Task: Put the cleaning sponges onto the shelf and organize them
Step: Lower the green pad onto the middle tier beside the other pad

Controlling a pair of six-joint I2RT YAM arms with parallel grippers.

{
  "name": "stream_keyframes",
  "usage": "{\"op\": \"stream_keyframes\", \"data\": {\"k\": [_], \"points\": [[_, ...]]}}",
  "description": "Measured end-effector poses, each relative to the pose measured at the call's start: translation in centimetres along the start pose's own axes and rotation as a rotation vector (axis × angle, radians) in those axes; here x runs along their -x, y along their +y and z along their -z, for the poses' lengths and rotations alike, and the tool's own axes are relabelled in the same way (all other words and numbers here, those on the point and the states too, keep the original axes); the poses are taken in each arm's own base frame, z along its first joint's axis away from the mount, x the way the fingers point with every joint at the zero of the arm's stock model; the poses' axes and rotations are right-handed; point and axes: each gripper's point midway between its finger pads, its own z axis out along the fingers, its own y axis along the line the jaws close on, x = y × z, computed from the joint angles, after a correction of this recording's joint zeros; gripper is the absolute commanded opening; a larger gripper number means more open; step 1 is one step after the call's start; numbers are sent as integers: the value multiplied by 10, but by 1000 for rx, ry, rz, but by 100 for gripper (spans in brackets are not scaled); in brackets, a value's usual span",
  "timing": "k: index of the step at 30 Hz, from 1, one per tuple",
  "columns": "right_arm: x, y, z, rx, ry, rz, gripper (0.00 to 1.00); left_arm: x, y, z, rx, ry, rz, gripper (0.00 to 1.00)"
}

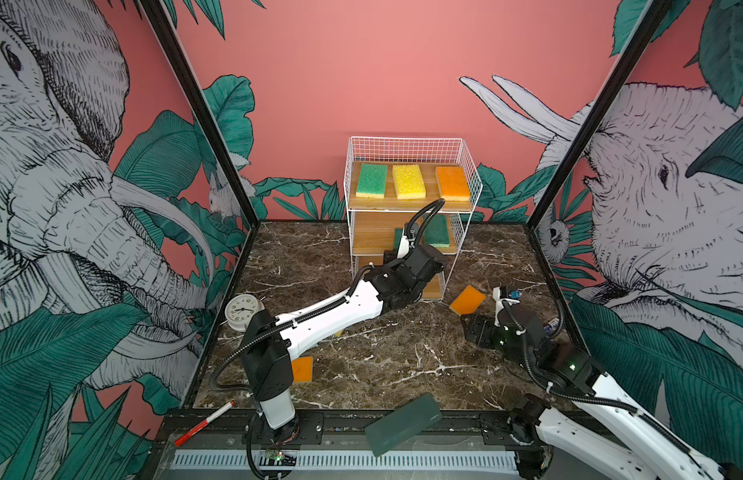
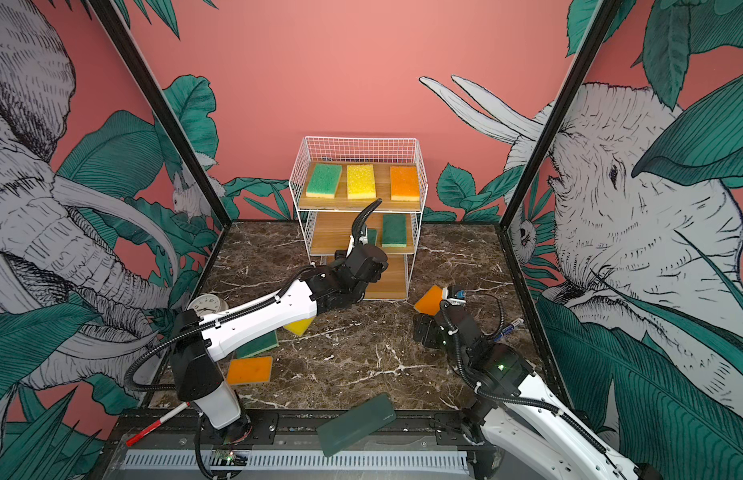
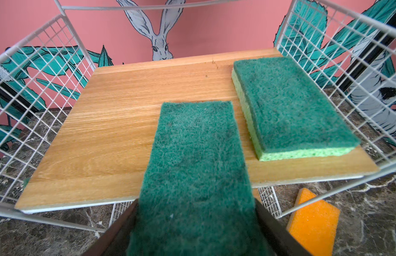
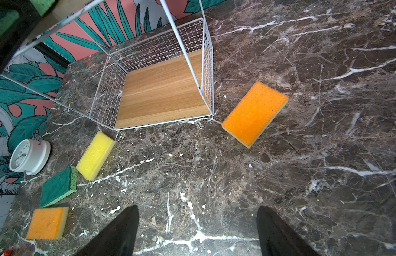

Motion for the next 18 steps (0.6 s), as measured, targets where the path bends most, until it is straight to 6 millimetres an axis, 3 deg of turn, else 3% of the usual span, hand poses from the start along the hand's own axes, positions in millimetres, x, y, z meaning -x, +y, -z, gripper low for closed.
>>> {"op": "stream_keyframes", "data": {"k": [11,18], "points": [[3,1,6,17,-20,-13,86,-1,4,-1,2,-10,27,74],[6,1,10,30,-36,-32,86,6,-7,2,-84,-29,33,74]]}}
